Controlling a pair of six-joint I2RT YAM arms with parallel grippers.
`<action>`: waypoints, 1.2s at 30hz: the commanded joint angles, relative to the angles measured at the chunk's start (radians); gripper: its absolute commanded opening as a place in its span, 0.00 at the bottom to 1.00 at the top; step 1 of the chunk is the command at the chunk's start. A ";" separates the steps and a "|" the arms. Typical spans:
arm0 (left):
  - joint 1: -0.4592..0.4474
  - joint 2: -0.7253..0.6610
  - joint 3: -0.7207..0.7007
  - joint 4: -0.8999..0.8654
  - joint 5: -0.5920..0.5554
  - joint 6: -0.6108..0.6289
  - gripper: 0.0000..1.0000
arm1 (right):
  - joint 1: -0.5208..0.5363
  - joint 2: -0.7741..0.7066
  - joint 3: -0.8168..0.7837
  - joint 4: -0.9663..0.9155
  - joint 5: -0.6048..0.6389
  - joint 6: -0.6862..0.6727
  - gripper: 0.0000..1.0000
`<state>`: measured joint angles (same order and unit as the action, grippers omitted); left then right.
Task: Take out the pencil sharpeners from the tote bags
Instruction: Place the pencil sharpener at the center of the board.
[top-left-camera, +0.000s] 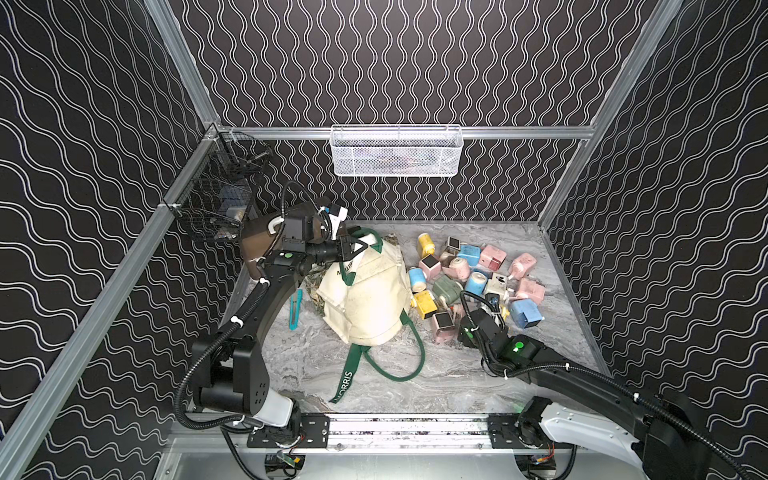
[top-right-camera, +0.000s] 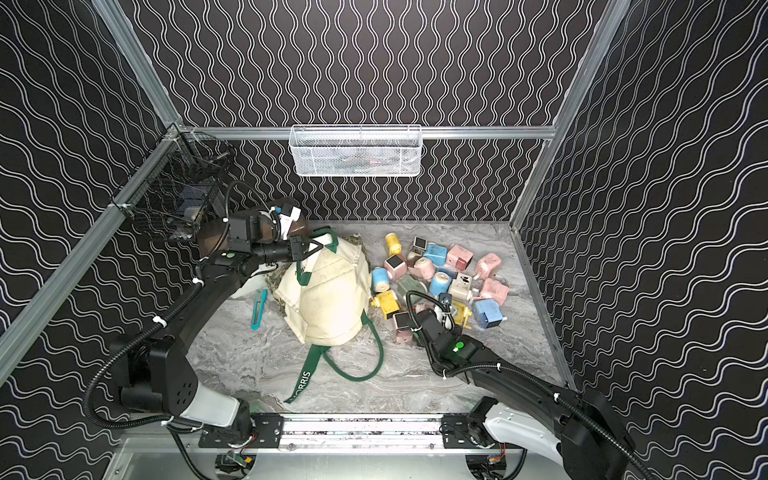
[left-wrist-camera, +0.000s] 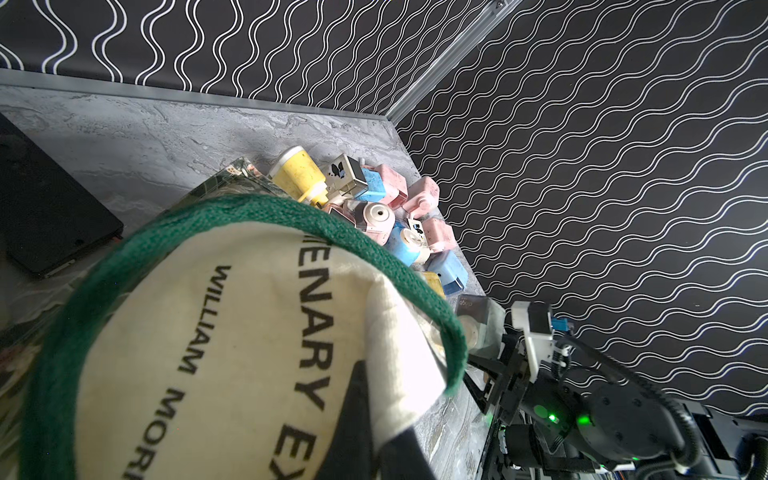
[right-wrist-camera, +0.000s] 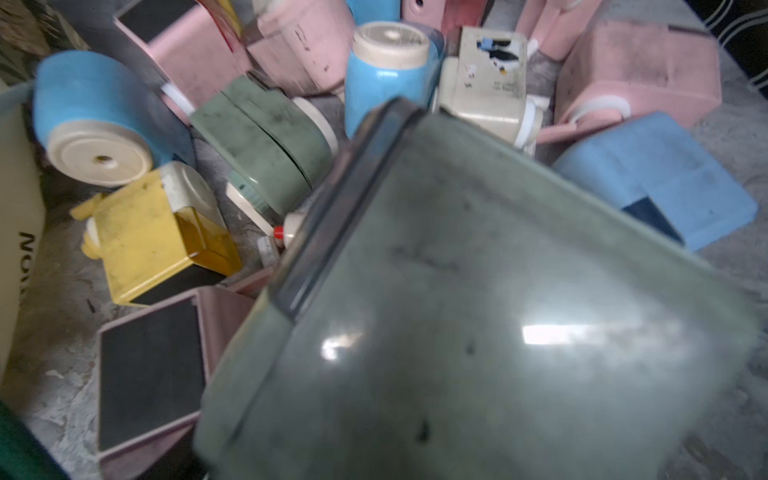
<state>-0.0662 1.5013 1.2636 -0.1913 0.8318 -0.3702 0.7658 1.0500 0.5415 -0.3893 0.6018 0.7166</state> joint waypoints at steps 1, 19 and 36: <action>0.003 -0.014 0.003 0.033 0.022 -0.002 0.00 | 0.001 0.003 -0.025 -0.034 -0.047 0.112 0.82; 0.003 -0.011 0.003 0.039 0.027 -0.008 0.00 | 0.000 0.019 -0.095 -0.046 -0.305 0.187 0.82; 0.004 -0.012 0.000 0.039 0.027 -0.007 0.00 | 0.005 0.148 -0.069 -0.039 -0.420 0.164 0.84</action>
<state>-0.0654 1.4971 1.2629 -0.1894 0.8349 -0.3740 0.7685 1.1824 0.4755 -0.4152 0.2619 0.8684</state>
